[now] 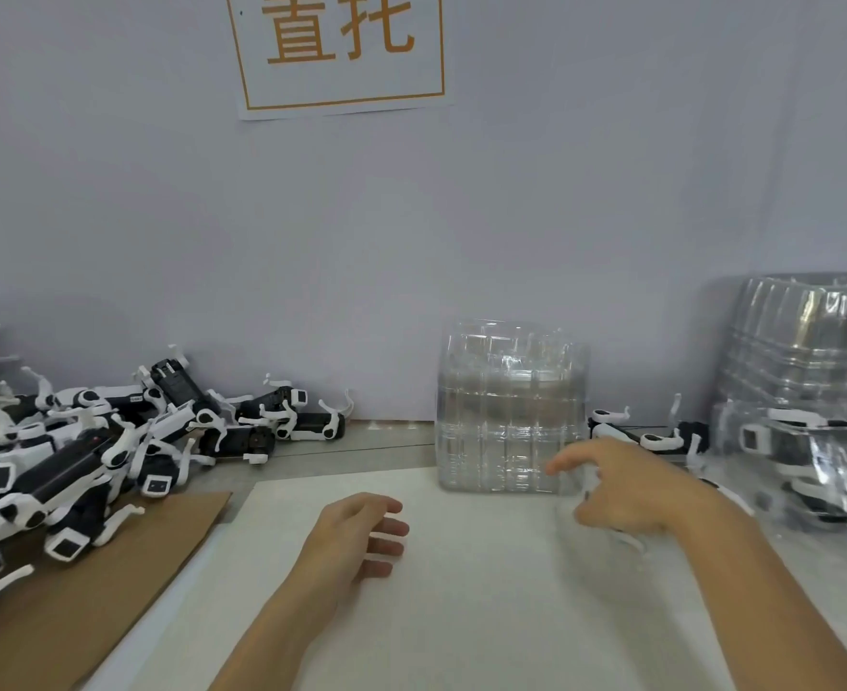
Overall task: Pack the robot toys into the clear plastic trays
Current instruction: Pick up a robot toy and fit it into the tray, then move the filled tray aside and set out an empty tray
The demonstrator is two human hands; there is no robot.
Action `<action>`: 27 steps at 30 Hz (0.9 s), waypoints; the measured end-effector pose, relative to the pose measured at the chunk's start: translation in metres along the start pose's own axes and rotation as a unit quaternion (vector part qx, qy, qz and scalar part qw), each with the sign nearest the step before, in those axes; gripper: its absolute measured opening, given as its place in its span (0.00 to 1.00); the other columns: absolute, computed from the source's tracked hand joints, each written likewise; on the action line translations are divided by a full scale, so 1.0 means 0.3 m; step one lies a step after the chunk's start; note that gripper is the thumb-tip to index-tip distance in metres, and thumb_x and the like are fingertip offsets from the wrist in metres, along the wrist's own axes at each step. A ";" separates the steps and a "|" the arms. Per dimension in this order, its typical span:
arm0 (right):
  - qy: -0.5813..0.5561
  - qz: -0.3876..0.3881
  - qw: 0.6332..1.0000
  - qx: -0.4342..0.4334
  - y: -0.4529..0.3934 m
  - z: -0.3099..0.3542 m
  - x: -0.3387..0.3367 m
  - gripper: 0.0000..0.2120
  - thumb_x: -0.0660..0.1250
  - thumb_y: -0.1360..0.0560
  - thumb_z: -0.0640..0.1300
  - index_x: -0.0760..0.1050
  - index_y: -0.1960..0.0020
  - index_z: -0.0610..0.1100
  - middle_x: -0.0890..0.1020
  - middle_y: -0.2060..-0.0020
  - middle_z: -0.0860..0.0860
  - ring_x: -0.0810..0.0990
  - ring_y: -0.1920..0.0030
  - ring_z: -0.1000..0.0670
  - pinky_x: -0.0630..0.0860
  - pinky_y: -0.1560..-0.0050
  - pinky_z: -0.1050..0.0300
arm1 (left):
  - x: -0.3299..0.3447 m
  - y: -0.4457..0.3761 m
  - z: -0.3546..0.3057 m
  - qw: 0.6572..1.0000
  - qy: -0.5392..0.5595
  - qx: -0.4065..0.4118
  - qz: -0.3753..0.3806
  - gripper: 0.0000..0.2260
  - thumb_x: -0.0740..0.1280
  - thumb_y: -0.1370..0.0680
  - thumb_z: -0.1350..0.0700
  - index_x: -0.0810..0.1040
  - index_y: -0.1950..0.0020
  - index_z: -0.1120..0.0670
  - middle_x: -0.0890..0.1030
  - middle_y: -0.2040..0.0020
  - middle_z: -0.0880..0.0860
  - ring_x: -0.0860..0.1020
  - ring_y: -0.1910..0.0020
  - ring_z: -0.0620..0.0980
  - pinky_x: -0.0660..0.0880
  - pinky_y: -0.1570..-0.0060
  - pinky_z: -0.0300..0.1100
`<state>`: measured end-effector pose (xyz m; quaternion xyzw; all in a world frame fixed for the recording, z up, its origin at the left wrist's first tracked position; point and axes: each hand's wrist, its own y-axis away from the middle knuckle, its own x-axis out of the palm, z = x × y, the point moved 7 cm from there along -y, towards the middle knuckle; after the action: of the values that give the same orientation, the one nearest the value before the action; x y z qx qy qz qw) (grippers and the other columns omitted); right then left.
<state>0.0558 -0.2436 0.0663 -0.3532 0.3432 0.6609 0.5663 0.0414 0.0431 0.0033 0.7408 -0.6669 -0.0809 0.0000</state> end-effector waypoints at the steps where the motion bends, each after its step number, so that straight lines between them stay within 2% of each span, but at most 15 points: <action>1: 0.002 -0.003 1.000 0.012 0.004 -0.021 -0.013 0.26 0.69 0.28 0.35 0.75 0.37 0.59 0.72 0.45 0.63 0.74 0.46 0.58 0.64 0.63 0.74 | -0.001 -0.001 -0.003 1.000 -0.008 0.007 -0.005 0.10 0.61 0.18 0.59 0.83 0.50 0.58 0.86 0.57 0.56 0.83 0.63 0.52 0.77 0.64 0.44; 3: -0.004 -0.009 0.999 0.031 0.011 -0.048 -0.032 0.27 0.68 0.28 0.33 0.74 0.36 0.58 0.72 0.44 0.61 0.73 0.49 0.60 0.63 0.66 0.76 | -0.002 0.000 -0.019 0.999 -0.040 0.028 -0.016 0.11 0.61 0.18 0.60 0.83 0.50 0.55 0.86 0.58 0.53 0.83 0.62 0.51 0.76 0.62 0.44; 4: -0.007 -0.011 0.999 0.037 0.014 -0.051 -0.037 0.28 0.67 0.28 0.32 0.74 0.35 0.58 0.73 0.43 0.61 0.74 0.48 0.60 0.64 0.65 0.76 | 0.002 0.001 -0.033 0.997 -0.057 0.043 -0.019 0.11 0.61 0.18 0.60 0.83 0.51 0.54 0.86 0.57 0.52 0.83 0.60 0.50 0.77 0.61 0.43; 6: 0.003 -0.010 0.999 0.044 0.018 -0.031 -0.033 0.29 0.64 0.27 0.31 0.72 0.32 0.56 0.74 0.36 0.59 0.76 0.40 0.57 0.68 0.52 0.73 | 0.018 0.004 -0.072 0.993 -0.083 0.076 -0.024 0.10 0.62 0.19 0.60 0.82 0.51 0.51 0.86 0.55 0.50 0.83 0.58 0.48 0.77 0.61 0.41; 8: 0.025 -0.018 0.999 0.043 0.015 0.005 -0.026 0.29 0.62 0.27 0.32 0.71 0.31 0.55 0.73 0.32 0.56 0.74 0.34 0.51 0.71 0.37 0.61 | 0.042 -0.002 -0.128 0.984 -0.115 0.128 -0.042 0.08 0.64 0.20 0.59 0.81 0.49 0.49 0.84 0.50 0.47 0.82 0.55 0.46 0.78 0.57 0.40; 10: 0.046 -0.035 0.998 0.031 0.009 0.040 -0.025 0.27 0.63 0.27 0.36 0.72 0.32 0.58 0.74 0.33 0.55 0.73 0.34 0.50 0.69 0.32 0.50 | 0.087 -0.018 -0.210 0.964 -0.165 0.201 -0.053 0.07 0.66 0.20 0.59 0.79 0.46 0.48 0.80 0.45 0.44 0.78 0.50 0.44 0.75 0.51 0.37; 13: 0.053 -0.063 0.997 0.003 0.003 0.082 -0.030 0.23 0.66 0.25 0.40 0.73 0.34 0.59 0.75 0.35 0.55 0.74 0.36 0.51 0.71 0.33 0.52 | 0.185 -0.050 -0.369 0.904 -0.274 0.325 -0.047 0.15 0.65 0.20 0.60 0.73 0.34 0.50 0.73 0.37 0.46 0.71 0.41 0.45 0.63 0.46 0.30; 15: 0.040 -0.072 0.996 -0.014 0.004 0.106 -0.025 0.21 0.66 0.24 0.42 0.73 0.34 0.59 0.74 0.35 0.55 0.74 0.37 0.51 0.72 0.36 0.53 | 0.254 -0.076 -0.476 0.851 -0.349 0.389 -0.046 0.22 0.64 0.20 0.62 0.66 0.26 0.53 0.67 0.28 0.49 0.64 0.31 0.51 0.61 0.38 0.34; 16: 0.030 -0.079 0.996 -0.018 0.005 0.118 -0.024 0.21 0.65 0.24 0.43 0.73 0.34 0.59 0.74 0.35 0.55 0.75 0.38 0.51 0.73 0.37 0.53 | 0.288 -0.094 -0.522 0.831 -0.380 0.403 -0.043 0.25 0.63 0.20 0.62 0.62 0.23 0.54 0.64 0.25 0.50 0.60 0.27 0.53 0.62 0.33 0.40; 17: 0.023 -0.089 0.996 -0.021 0.007 0.128 -0.024 0.20 0.65 0.23 0.44 0.73 0.34 0.60 0.74 0.36 0.56 0.75 0.39 0.51 0.74 0.38 0.53 | 0.319 -0.117 -0.557 0.816 -0.410 0.405 -0.040 0.28 0.62 0.20 0.63 0.58 0.21 0.53 0.59 0.22 0.50 0.55 0.24 0.54 0.61 0.29 0.46; 19: 0.014 -0.113 0.993 -0.029 0.010 0.144 -0.028 0.18 0.64 0.23 0.45 0.73 0.35 0.60 0.75 0.43 0.57 0.75 0.42 0.52 0.74 0.40 0.53 | 0.366 -0.181 -0.602 0.794 -0.481 0.371 -0.030 0.30 0.63 0.19 0.60 0.53 0.19 0.51 0.55 0.19 0.49 0.49 0.20 0.53 0.56 0.26 0.54; 21: -0.010 -0.130 0.991 -0.039 0.016 0.154 -0.032 0.17 0.64 0.23 0.46 0.74 0.38 0.61 0.74 0.47 0.59 0.76 0.46 0.53 0.76 0.42 0.54 | 0.385 -0.237 -0.620 0.765 -0.556 0.325 -0.020 0.25 0.64 0.18 0.56 0.60 0.22 0.49 0.65 0.23 0.50 0.57 0.22 0.53 0.56 0.29 0.54; 23: -0.029 -0.140 0.989 -0.047 0.019 0.158 -0.039 0.15 0.64 0.23 0.46 0.75 0.39 0.60 0.75 0.45 0.58 0.76 0.46 0.52 0.76 0.43 0.53 | 0.377 -0.254 -0.635 0.748 -0.581 0.317 -0.042 0.15 0.65 0.19 0.58 0.73 0.32 0.48 0.78 0.38 0.47 0.69 0.32 0.49 0.59 0.39 0.49; 25: -0.034 -0.150 0.987 -0.044 0.020 0.159 -0.051 0.15 0.64 0.23 0.46 0.75 0.38 0.59 0.77 0.44 0.57 0.76 0.46 0.52 0.76 0.42 0.53 | 0.353 -0.237 -0.649 0.772 -0.529 0.344 -0.081 0.16 0.63 0.22 0.66 0.77 0.40 0.48 0.82 0.49 0.45 0.74 0.40 0.47 0.57 0.46 0.45; 27: -0.054 -0.173 0.983 -0.039 0.017 0.158 -0.070 0.16 0.64 0.23 0.46 0.77 0.37 0.56 0.80 0.44 0.55 0.78 0.45 0.52 0.76 0.42 0.53 | 0.316 -0.185 -0.671 0.795 -0.434 0.397 -0.148 0.14 0.63 0.23 0.67 0.78 0.42 0.51 0.83 0.51 0.47 0.74 0.43 0.49 0.58 0.47 0.43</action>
<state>0.0492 -0.2145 0.1090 -0.3925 0.2197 0.5843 0.6754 0.1297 -0.0662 0.1845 0.6525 -0.4531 -0.1209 -0.5953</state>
